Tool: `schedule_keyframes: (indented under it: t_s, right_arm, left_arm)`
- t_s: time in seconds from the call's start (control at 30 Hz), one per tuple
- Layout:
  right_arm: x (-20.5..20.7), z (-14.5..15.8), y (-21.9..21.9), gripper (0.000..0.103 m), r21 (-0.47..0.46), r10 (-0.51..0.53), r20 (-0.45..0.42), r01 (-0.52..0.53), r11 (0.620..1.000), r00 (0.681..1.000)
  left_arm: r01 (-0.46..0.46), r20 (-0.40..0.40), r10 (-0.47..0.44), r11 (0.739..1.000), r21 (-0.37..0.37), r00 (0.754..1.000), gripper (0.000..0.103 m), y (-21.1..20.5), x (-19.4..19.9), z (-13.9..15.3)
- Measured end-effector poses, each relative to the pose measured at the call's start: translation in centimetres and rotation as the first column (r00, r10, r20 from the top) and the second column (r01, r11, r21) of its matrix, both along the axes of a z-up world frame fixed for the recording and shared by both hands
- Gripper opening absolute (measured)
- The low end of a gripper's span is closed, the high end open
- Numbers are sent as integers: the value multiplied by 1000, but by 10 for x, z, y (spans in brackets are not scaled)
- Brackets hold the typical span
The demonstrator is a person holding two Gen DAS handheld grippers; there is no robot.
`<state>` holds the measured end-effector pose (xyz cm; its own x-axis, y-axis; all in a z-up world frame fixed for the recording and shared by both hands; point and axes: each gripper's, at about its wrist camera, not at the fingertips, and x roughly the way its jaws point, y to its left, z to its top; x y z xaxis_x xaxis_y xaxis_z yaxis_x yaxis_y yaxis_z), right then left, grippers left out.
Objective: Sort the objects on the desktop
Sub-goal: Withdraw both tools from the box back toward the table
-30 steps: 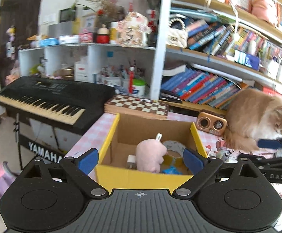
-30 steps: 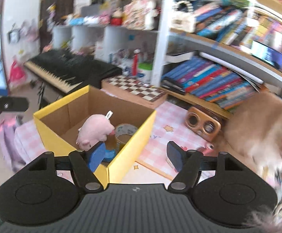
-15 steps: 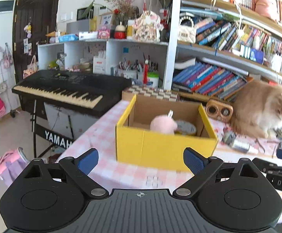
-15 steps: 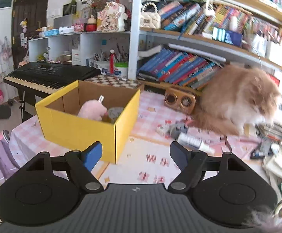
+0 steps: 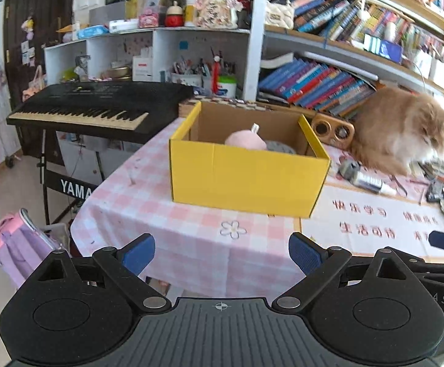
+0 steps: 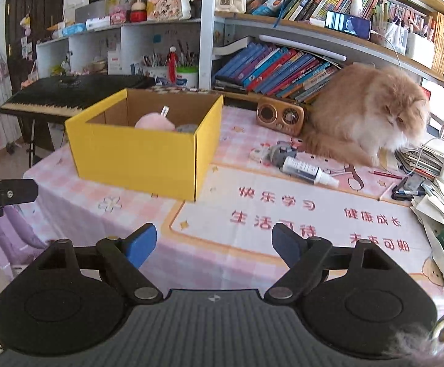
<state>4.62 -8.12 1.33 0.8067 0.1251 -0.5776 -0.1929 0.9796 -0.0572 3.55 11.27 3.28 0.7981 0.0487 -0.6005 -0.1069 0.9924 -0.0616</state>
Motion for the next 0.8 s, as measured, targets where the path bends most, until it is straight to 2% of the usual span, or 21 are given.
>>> schedule_keyframes:
  t_s: [0.2, 0.37, 0.8]
  right_arm:
    - [-3, -4, 1, 85, -8, -25, -25, 25, 1000, 999]
    - [-5, -7, 2, 86, -32, -43, -46, 41, 999, 998]
    - [-1, -8, -20, 86, -88, -137, -71, 130, 988, 988]
  left_arm:
    - [33, -20, -32, 999, 16, 999, 96, 0, -2, -4]
    - [51, -44, -52, 999, -5, 998, 96, -1, -3, -10]
    - [196, -64, -198, 980, -40, 978, 96, -30, 16, -19]
